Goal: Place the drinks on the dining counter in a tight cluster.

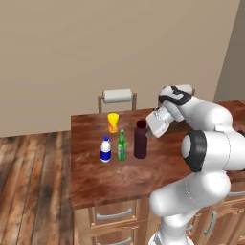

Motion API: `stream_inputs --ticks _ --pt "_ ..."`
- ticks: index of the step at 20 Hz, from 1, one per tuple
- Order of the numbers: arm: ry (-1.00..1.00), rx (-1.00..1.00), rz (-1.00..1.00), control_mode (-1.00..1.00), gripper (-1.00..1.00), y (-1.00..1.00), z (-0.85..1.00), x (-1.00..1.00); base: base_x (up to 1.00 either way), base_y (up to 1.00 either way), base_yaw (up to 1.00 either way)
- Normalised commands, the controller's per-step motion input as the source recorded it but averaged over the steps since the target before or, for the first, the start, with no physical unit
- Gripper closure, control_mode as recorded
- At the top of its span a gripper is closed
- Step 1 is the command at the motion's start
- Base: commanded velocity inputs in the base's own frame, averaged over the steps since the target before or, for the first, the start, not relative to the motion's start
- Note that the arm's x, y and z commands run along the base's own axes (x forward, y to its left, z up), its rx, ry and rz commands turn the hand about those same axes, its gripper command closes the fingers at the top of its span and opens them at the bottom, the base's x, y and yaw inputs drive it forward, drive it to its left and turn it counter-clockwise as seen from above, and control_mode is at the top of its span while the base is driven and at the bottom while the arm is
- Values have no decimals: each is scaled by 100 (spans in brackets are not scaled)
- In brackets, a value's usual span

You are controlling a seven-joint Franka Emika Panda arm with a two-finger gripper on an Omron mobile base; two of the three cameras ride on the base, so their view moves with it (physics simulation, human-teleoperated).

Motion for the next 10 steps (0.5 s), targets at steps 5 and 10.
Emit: stream_inputs --ticks 5,10 --pt "-6 0 0 -100 100 1 -23 15 0 0 0" --pt "-7 1 0 -100 100 4 -35 5 0 0 0"
